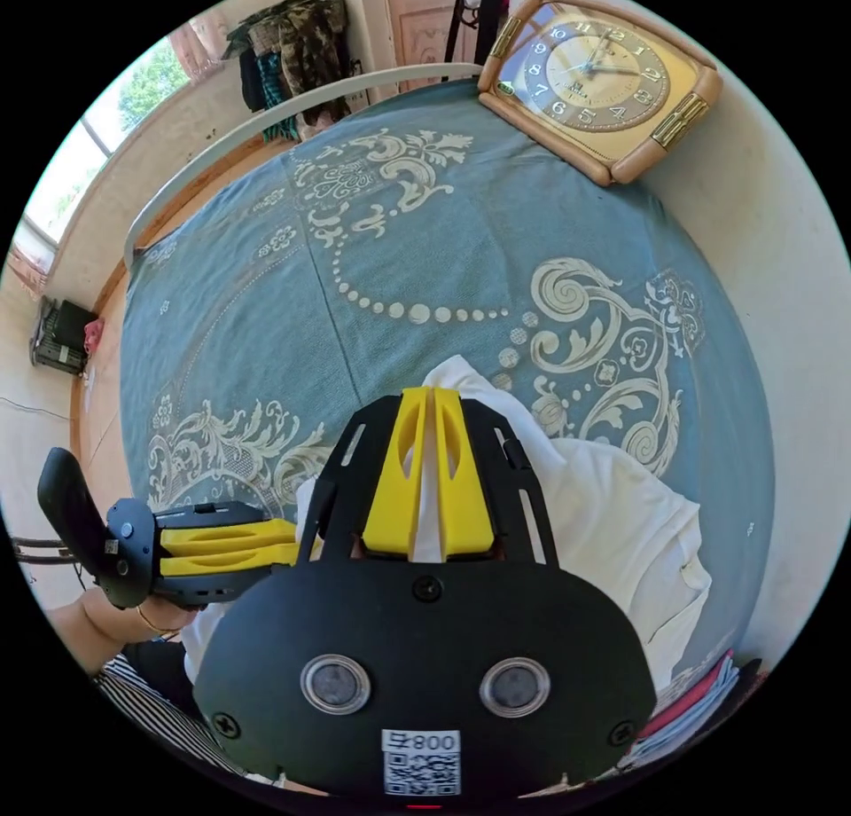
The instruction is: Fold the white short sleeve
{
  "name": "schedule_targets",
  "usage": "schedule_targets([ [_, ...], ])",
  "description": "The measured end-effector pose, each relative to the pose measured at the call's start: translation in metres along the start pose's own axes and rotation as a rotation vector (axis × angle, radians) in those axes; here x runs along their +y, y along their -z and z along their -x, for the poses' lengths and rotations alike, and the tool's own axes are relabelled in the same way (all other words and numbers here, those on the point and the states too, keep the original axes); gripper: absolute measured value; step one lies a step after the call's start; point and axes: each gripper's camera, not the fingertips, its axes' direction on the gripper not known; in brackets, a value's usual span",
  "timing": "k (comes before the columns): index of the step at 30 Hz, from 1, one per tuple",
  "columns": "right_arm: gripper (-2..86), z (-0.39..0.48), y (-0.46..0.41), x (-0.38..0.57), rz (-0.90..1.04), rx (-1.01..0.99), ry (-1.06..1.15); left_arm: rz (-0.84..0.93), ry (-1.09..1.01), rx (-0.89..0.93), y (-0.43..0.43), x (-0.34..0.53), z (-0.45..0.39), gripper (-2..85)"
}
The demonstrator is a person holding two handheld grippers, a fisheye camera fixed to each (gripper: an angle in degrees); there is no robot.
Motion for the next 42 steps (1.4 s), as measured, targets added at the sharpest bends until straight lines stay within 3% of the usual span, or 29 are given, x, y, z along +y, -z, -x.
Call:
schedule_targets([
  [3, 1.1, -0.035, 0.02, 0.009, -0.171, -0.218, -0.039, -0.076, -0.054, -0.025, 0.035, 0.008, -0.019, 2.3],
  [5, 1.0, -0.076, 0.043, 0.025, -0.371, -0.474, -0.102, -0.164, -0.122, -0.042, 0.067, 0.018, -0.038, 2.3],
  [8, 1.0, -0.119, 0.037, 0.031, -0.45, -0.679, -0.158, -0.22, -0.2, -0.106, 0.092, 0.031, -0.061, 3.7],
  [13, 1.8, -0.152, -0.034, 0.004, -0.096, -0.491, -0.28, -0.094, -0.12, -0.092, 0.092, 0.04, -0.063, 9.2],
  [20, 6.2, -0.157, -0.006, 0.003, -0.238, -0.247, -0.182, -0.071, 0.023, 0.033, 0.111, 0.05, -0.052, 11.1],
  [27, 6.8, -0.137, -0.039, -0.04, -0.097, -0.139, -0.005, -0.03, 0.034, 0.006, 0.111, 0.059, -0.074, 4.2],
  [31, 2.5, -0.151, -0.057, -0.052, -0.035, -0.096, 0.004, -0.082, -0.104, -0.124, 0.124, 0.076, -0.118, 2.3],
  [33, 1.7, -0.169, -0.045, -0.047, -0.096, -0.208, 0.004, -0.118, -0.212, -0.205, 0.131, 0.083, -0.146, 2.0],
  [38, 1.1, -0.274, -0.027, 0.008, -0.419, -0.821, -0.217, -0.22, -0.656, -0.587, 0.132, 0.127, -0.244, 1.8],
  [42, 1.6, -0.283, -0.053, 0.005, -0.301, -0.794, -0.247, -0.209, -0.726, -0.784, 0.12, 0.152, -0.263, 2.4],
])
